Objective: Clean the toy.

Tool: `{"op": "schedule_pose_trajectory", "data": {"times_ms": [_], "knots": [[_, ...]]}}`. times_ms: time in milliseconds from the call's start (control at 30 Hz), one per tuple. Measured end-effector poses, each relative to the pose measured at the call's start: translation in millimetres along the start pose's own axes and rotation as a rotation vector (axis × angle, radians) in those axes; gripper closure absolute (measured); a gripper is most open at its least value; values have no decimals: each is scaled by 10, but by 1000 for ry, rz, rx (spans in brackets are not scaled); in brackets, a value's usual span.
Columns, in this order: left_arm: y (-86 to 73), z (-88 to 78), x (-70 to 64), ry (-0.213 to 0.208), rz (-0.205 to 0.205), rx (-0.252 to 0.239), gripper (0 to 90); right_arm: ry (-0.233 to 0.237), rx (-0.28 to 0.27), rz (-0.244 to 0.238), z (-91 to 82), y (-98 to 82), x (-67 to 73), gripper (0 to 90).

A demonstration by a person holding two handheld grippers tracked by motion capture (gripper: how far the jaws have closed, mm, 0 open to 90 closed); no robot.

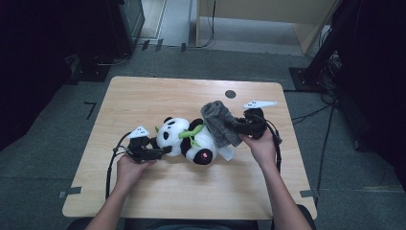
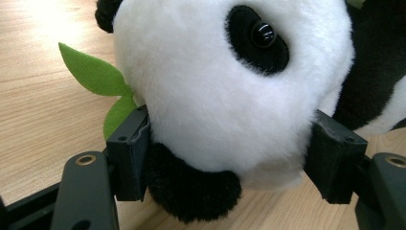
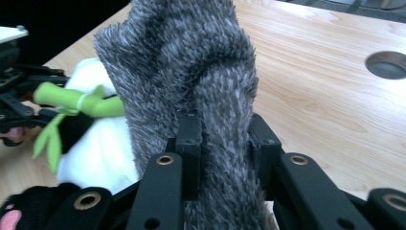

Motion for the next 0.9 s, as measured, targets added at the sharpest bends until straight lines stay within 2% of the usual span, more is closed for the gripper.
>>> {"op": "schedule_pose_trajectory", "data": {"times_ms": [300,533,667,800,900], "knots": [[-2,0,3,-2,1,1,284,-59,29,28,12,-81,-190,733],[-4,2,-1,2,6,0,274,-90,4,46,-102,-69,-283,742],[-3,4,-2,5,9,-2,256,-68,-46,49,-252,24,-243,745],[-2,4,-11,8,13,-3,246,-21,-88,22,-382,148,-108,748],[-5,4,-13,9,15,-3,239,10,-99,1,-417,228,16,748]]}}
Point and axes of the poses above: each handheld gripper's, and its own axes: z roughly forward along the jaws, y roughly out of its top, x roughly to its left, the point moved 2 cm from there along z, roughly forward along the jaws, and after that the axes turned 2 degrees about -z, right-handed, at the moved point
